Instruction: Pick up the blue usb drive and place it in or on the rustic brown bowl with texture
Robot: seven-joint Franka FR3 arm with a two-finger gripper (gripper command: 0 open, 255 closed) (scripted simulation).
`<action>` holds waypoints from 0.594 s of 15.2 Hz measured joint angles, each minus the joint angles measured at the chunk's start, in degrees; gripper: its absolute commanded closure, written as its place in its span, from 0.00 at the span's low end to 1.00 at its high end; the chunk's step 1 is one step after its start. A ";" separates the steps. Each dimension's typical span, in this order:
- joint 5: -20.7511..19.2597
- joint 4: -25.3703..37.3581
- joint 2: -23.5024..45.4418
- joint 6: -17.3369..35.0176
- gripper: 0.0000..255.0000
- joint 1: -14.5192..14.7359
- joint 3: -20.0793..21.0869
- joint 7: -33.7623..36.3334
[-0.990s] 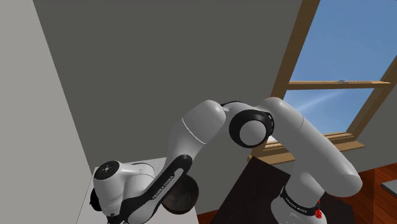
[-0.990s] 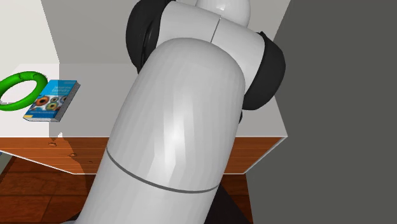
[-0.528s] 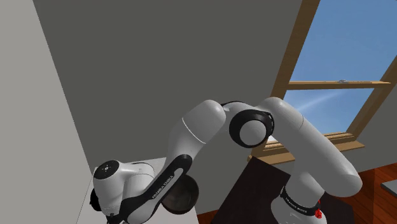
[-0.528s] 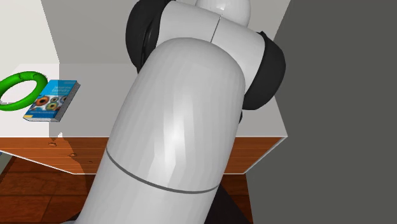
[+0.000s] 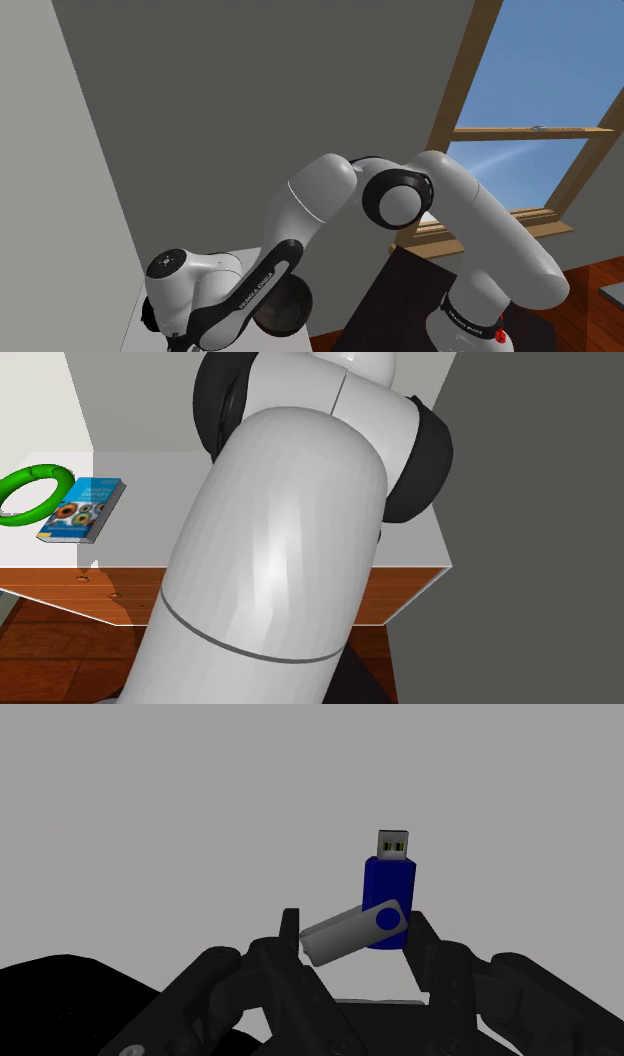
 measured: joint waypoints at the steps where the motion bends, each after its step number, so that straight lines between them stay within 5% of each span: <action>1: 0.11 -0.13 -0.45 -0.34 1.00 -0.09 0.13 -0.06; 9: 1.11 -2.46 -5.39 -2.99 1.00 -1.13 1.34 -0.47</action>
